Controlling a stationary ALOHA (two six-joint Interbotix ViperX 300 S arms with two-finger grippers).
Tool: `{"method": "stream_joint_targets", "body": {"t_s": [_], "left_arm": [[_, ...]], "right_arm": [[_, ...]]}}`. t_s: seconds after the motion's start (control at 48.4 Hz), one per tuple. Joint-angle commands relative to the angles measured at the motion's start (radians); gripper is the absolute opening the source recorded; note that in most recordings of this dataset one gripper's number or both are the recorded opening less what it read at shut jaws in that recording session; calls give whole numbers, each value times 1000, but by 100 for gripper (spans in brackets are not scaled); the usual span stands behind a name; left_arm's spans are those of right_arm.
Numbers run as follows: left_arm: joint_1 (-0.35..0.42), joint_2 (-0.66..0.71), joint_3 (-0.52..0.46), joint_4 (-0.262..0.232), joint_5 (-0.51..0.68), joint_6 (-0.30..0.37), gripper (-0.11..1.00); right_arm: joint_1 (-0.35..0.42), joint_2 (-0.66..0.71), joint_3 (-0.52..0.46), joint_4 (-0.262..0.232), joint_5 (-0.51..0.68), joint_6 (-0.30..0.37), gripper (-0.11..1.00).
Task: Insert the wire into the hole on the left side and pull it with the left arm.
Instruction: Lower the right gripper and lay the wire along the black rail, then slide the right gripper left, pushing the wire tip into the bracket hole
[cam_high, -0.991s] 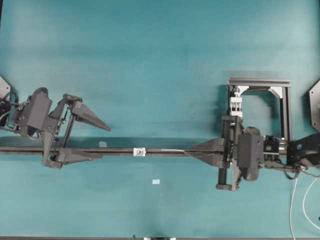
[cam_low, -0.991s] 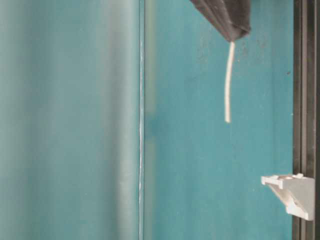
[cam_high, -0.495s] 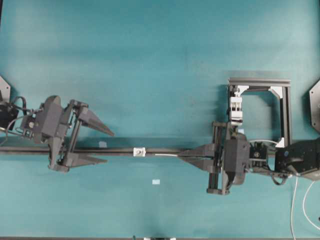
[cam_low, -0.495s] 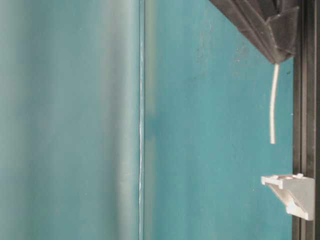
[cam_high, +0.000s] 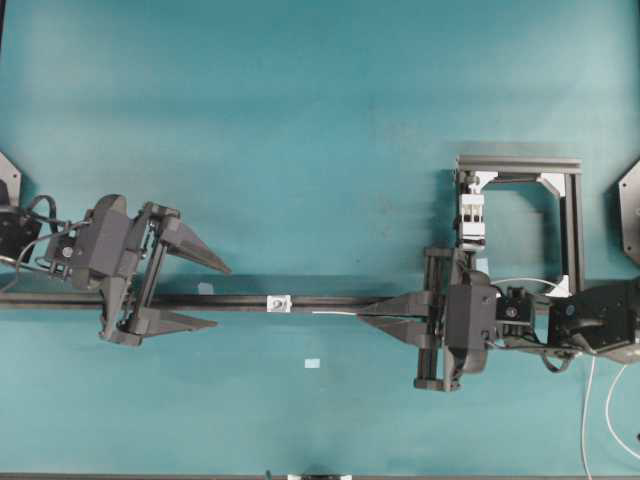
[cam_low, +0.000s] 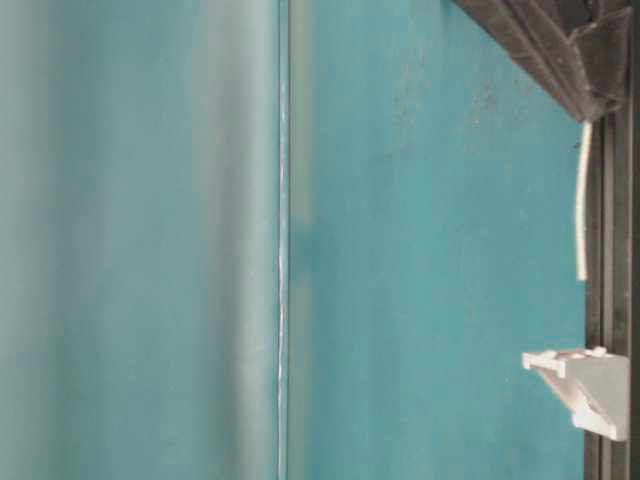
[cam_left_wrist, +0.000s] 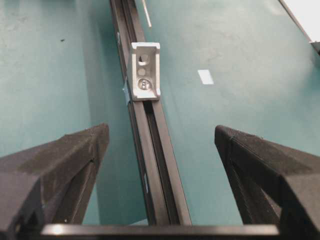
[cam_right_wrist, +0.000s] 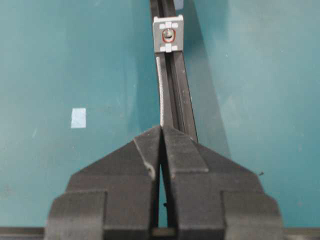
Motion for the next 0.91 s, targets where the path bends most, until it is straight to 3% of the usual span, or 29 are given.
{"method": "stream_joint_targets", "body": {"t_s": [0.0, 0.64, 0.888], "left_arm": [[-3, -6, -9, 2, -5, 2, 75], [-2, -6, -28, 2, 18, 3, 75], [0, -9, -35, 3, 18, 6, 69]], "right_arm": [[6, -8, -3, 0, -5, 2, -2], [8, -2, 23, 0, -41, 2, -2], [8, 15, 28, 0, -60, 2, -2]]}}
